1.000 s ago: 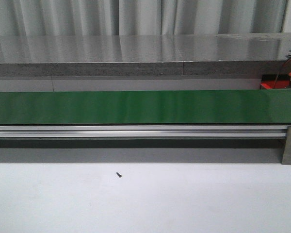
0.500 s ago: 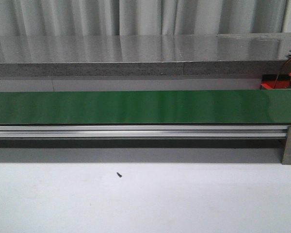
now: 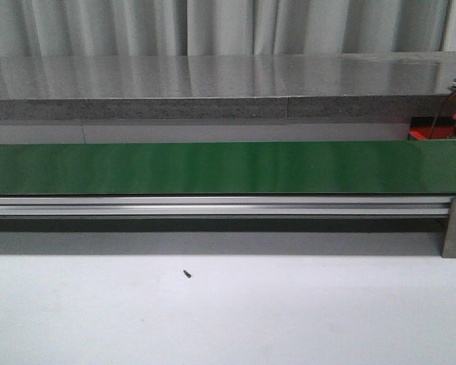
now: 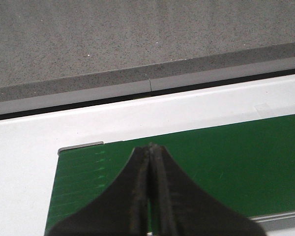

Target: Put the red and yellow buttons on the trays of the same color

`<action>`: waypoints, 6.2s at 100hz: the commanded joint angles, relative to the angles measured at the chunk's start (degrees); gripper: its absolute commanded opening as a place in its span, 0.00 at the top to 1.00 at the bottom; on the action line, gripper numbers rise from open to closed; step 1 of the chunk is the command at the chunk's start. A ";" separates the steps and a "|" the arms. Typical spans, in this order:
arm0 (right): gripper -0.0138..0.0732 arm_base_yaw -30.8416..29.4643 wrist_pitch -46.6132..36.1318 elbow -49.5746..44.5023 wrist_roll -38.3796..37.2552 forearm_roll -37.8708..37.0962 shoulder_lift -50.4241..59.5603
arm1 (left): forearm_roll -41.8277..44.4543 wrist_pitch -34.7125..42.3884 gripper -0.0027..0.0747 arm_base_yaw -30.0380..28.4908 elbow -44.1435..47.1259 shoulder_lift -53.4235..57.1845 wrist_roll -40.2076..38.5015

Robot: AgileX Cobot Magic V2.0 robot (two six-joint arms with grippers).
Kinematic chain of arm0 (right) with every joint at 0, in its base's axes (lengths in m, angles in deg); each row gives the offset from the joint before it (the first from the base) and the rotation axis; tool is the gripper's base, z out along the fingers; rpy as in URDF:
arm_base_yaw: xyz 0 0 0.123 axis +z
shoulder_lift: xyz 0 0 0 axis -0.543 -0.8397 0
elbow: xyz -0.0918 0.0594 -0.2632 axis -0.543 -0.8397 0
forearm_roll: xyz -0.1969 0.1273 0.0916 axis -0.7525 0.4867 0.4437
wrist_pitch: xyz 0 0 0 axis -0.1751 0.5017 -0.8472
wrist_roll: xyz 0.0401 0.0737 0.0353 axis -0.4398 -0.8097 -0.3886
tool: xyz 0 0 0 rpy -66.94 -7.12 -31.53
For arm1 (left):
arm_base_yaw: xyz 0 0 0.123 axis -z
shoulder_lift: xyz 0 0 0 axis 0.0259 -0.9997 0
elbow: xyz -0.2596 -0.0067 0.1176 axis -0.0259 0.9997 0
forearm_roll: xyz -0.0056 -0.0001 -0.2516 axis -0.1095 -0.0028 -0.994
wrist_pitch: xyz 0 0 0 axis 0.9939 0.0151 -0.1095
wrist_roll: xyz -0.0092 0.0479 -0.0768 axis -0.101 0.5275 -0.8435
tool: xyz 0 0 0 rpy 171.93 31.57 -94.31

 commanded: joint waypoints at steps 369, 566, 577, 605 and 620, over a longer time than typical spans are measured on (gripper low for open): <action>0.92 11.57 -39.54 -59.56 -21.29 -19.06 66.02 | -1.76 8.71 0.99 -0.04 18.16 20.41 -0.25; 0.92 11.57 -39.42 -59.56 -21.29 -19.06 66.02 | 18.57 24.58 0.99 3.95 49.04 53.87 -22.20; 0.92 11.57 -39.42 -59.56 -21.29 -19.06 66.02 | 18.57 27.92 0.99 3.95 50.40 54.08 -22.64; 0.92 11.57 -39.42 -59.56 -21.29 -19.06 66.02 | 16.99 27.78 0.99 3.95 50.83 54.08 -23.03; 0.92 11.57 -39.42 -59.56 -21.29 -19.06 66.02 | 16.04 27.78 0.99 3.95 50.83 54.08 -23.03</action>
